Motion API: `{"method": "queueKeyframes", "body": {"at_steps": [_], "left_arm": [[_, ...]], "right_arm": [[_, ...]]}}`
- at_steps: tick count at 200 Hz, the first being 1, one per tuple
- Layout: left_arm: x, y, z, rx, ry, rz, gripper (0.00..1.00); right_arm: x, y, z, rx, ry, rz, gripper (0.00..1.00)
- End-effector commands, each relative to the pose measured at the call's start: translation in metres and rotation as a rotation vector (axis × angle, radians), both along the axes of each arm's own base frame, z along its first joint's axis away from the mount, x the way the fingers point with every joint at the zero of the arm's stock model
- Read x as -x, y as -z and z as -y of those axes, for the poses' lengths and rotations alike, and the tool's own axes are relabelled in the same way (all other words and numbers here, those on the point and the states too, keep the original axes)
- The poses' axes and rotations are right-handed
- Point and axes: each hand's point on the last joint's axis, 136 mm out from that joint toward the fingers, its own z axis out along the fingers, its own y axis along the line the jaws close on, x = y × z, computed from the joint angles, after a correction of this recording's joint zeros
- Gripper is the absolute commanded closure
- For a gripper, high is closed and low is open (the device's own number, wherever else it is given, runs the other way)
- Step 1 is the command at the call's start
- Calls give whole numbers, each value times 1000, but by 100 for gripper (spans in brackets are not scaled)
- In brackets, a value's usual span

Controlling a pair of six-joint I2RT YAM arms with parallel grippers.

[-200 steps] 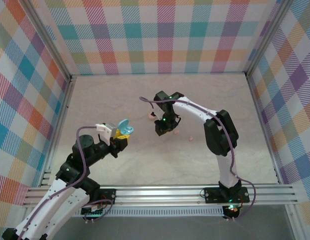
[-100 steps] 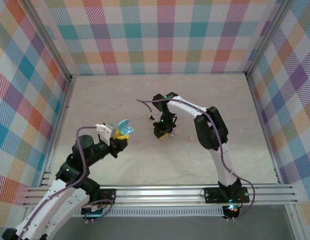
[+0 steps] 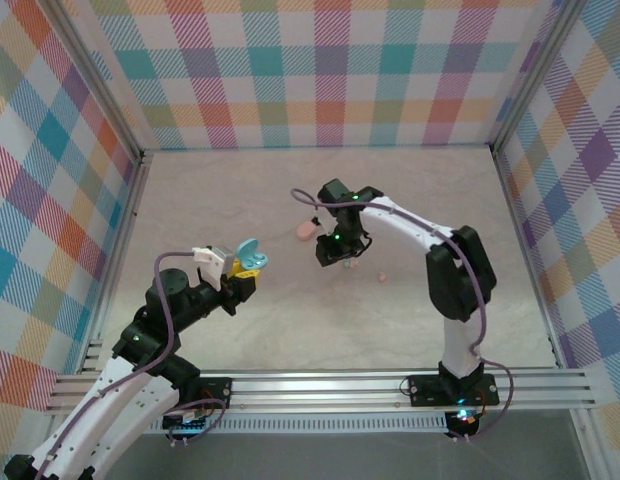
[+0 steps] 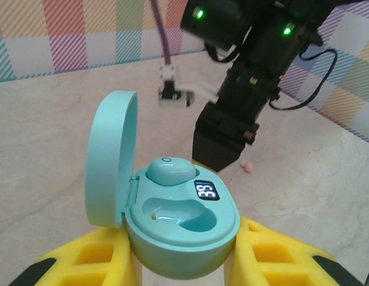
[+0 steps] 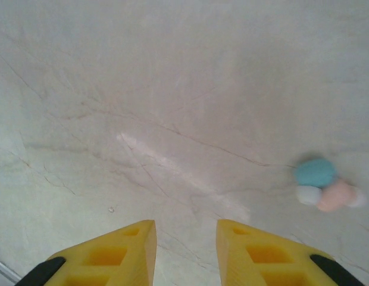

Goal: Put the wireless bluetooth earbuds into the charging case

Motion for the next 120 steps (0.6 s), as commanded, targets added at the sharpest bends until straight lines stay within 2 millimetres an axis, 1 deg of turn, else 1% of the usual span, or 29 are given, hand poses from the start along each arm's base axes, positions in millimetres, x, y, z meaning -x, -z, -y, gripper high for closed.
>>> {"method": "queueKeyframes", "body": {"at_steps": [1, 31, 60, 86, 108, 120], "left_arm": [[2, -27, 7, 35, 40, 84, 76], [2, -27, 7, 31, 43, 82, 76], [3, -25, 7, 33, 41, 77, 76], [4, -25, 6, 28, 38, 71, 76], [5, -28, 4, 25, 34, 72, 76], [5, -29, 4, 24, 33, 74, 76]], "right_arm": [[-19, 15, 21, 55, 101, 35, 67], [-19, 30, 23, 86, 99, 16, 68], [-25, 49, 26, 135, 102, 6, 69], [-28, 60, 31, 185, 107, -5, 68], [-24, 65, 31, 187, 113, -29, 67], [-17, 66, 26, 156, 119, -63, 68]]}}
